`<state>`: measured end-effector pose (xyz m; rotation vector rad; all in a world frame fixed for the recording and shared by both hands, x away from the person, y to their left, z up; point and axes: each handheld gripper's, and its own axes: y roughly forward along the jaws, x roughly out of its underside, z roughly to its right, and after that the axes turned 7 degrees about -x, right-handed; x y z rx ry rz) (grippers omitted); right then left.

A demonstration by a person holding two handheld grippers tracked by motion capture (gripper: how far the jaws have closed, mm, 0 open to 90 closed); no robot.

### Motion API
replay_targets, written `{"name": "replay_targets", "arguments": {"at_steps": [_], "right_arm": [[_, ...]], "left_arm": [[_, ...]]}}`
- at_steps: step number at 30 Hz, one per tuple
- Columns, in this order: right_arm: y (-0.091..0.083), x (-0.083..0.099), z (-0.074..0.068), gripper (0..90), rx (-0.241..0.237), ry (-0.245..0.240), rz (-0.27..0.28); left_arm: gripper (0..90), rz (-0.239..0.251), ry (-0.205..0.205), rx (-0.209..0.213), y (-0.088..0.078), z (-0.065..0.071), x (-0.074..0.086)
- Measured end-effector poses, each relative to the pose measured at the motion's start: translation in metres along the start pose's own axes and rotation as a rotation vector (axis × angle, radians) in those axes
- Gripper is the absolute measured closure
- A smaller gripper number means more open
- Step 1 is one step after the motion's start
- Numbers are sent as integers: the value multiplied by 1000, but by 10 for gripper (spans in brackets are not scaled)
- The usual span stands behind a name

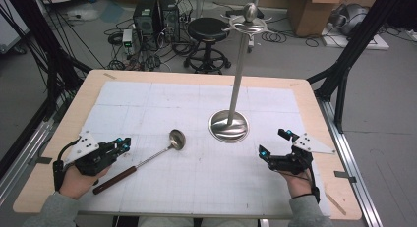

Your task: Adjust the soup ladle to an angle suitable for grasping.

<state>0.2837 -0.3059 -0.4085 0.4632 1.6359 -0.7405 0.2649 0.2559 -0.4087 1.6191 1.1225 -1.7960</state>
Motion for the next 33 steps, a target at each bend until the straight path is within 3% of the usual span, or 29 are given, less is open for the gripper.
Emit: {"name": "replay_targets", "arguments": {"at_steps": [4, 7, 13, 19, 23, 33], "right_arm": [[-1, 0, 0, 16, 8, 3, 4], [-1, 0, 1, 16, 15, 1, 8], [-1, 0, 1, 16, 6, 6, 3], [-1, 1, 1, 16, 7, 10, 3], [0, 1, 1, 16, 4, 9, 0], [-1, 1, 1, 16, 0, 9, 4]], "left_arm": [[893, -34, 3, 1, 2, 1, 1], [894, -72, -2, 39, 4, 6, 2], [895, -94, 26, 93, 8, 17, 5], [896, -138, 26, 97, 12, 21, 7], [897, -140, 23, 96, 11, 20, 8], [897, -250, -13, 102, 6, 26, 16]]}}
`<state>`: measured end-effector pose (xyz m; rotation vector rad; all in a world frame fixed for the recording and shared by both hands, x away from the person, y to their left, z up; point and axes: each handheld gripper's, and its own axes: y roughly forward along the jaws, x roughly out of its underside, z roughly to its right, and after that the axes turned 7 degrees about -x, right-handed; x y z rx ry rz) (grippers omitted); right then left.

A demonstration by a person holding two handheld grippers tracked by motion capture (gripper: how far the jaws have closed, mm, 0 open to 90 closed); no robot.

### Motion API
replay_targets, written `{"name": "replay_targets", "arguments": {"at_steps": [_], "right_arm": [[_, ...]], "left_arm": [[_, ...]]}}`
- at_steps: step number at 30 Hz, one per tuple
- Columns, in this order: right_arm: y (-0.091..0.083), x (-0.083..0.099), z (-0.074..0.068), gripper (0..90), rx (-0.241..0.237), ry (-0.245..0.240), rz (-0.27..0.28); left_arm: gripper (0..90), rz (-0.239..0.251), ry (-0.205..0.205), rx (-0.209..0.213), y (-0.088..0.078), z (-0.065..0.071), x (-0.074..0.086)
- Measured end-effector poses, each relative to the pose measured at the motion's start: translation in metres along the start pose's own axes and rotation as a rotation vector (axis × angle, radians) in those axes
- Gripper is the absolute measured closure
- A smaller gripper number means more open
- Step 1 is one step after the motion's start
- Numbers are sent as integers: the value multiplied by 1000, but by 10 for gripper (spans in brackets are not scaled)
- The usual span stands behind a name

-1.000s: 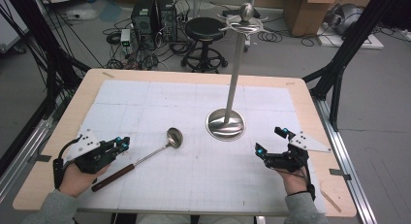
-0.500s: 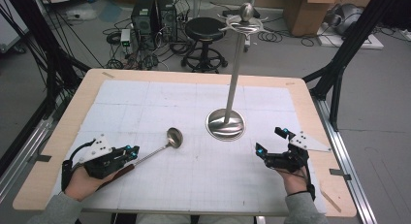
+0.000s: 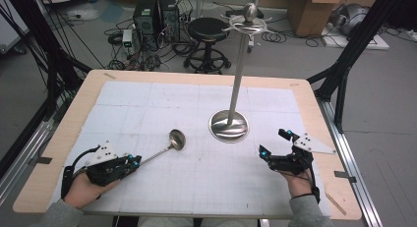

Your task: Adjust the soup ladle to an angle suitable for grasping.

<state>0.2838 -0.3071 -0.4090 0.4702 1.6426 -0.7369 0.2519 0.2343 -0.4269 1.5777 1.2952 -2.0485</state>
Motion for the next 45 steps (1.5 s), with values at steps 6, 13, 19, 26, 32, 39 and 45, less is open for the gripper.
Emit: {"name": "replay_targets", "arguments": {"at_steps": [6, 13, 19, 26, 32, 39, 45], "right_arm": [[0, 0, 0, 16, -1, 5, -3], [0, 0, 0, 16, -3, 6, -5], [1, 0, 0, 16, -10, 2, -5], [1, 0, -1, 16, -14, 3, -7], [2, 1, 0, 16, -16, 1, -8], [2, 1, -1, 16, -21, 5, -10], [3, 1, -1, 16, -21, 1, -13]], "left_arm": [[897, -43, -15, -1, -5, -3, 7], [897, -119, -1, -4, -3, -2, 14], [896, -149, 14, 3, -1, -2, 15], [896, -176, 19, -5, 0, -2, 15], [896, -205, 2, -48, 2, -7, 17], [896, -200, -9, -66, 3, -13, 17], [896, -190, -19, -88, 4, -21, 17]]}}
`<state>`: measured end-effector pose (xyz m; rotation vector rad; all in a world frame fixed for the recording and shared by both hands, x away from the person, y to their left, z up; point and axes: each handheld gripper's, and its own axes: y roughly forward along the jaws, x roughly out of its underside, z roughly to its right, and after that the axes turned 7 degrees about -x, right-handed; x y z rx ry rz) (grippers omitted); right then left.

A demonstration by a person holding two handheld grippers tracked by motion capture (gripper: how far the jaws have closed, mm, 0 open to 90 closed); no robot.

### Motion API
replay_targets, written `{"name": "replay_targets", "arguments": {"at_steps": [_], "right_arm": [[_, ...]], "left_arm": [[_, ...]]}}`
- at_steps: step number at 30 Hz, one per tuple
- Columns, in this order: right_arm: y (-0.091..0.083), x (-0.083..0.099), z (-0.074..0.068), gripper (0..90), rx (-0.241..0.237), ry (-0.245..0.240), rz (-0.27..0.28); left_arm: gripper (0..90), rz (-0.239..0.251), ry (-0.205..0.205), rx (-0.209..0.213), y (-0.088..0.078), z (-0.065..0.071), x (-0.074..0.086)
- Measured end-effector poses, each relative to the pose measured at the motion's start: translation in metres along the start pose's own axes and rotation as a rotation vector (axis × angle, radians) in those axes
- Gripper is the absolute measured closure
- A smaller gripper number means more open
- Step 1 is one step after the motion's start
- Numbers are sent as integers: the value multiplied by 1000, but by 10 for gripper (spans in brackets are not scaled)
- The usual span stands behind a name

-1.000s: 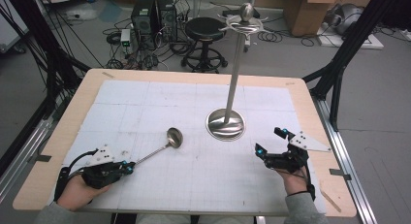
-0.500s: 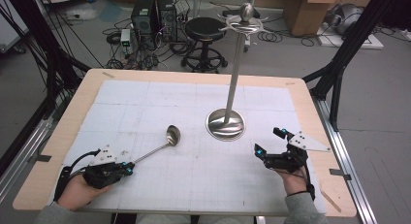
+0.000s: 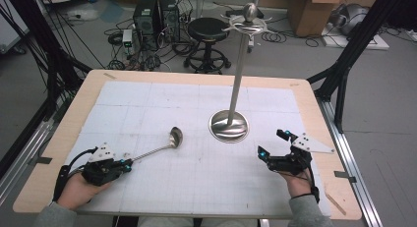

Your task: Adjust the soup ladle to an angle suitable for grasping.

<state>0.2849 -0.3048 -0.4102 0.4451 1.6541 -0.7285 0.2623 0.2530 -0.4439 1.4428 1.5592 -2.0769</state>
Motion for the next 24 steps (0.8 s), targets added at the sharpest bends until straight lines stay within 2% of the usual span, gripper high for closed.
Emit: {"name": "replay_targets", "arguments": {"at_steps": [7, 15, 21, 24], "right_arm": [[0, 0, 0, 16, -3, 1, -3], [1, 1, 0, 16, -2, 1, -6], [1, 1, 0, 16, -1, 5, -4], [2, 1, 1, 16, -1, -1, -3]], "left_arm": [[896, 16, -17, -33, 4, -8, -2], [896, 29, -9, -38, 9, -10, -3], [896, 23, -56, -68, 15, -21, -5], [896, 27, -113, -53, 19, -30, -7]]}}
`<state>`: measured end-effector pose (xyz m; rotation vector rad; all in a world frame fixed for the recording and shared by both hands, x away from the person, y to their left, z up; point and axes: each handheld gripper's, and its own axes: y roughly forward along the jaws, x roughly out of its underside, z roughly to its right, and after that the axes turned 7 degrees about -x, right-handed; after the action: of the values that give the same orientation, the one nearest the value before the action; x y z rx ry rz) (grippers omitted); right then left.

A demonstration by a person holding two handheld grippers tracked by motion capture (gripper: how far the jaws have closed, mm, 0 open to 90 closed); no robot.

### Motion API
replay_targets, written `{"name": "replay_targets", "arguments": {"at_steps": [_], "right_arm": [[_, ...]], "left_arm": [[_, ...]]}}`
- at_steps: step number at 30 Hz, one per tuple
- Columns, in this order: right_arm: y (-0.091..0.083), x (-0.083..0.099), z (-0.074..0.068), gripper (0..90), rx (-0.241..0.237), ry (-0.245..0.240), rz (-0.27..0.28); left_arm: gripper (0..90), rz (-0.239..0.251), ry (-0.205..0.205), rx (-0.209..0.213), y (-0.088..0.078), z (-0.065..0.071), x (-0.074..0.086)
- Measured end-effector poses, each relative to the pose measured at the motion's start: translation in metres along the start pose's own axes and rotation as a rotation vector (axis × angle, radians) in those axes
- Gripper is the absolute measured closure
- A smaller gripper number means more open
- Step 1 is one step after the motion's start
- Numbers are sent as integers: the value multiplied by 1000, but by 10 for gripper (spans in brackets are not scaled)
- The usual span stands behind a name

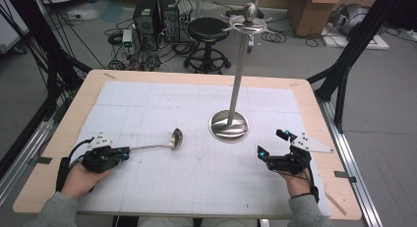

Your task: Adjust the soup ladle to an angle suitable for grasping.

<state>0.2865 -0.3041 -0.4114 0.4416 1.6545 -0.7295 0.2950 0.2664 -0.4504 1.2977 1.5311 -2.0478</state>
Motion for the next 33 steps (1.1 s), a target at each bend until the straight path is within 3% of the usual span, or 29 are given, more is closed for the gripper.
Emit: {"name": "replay_targets", "arguments": {"at_steps": [12, 17, 22, 26, 27, 30, 31, 33], "right_arm": [[2, 1, -1, 16, -3, 3, -9], [3, 1, -1, 16, -4, 8, -13], [3, 1, 0, 16, -1, 5, -10], [3, 1, 0, 16, -5, 9, -12], [3, 1, 0, 16, -5, 6, -14], [3, 1, 0, 16, -7, 10, -14], [3, 1, 0, 16, -8, 12, -10], [3, 2, 1, 16, -10, 26, -6]], "left_arm": [[896, 10, -18, -29, 11, -9, -8], [896, 9, 45, -75, 15, -6, -12], [896, 19, 54, -108, 23, -7, -18], [896, 15, 26, -115, 28, -10, -22], [896, 14, -2, -120, 30, -11, -24], [896, 13, -26, -127, 30, -10, -25], [895, 26, -47, -127, 29, -7, -27], [895, 51, -48, -113, 28, -3, -32]]}}
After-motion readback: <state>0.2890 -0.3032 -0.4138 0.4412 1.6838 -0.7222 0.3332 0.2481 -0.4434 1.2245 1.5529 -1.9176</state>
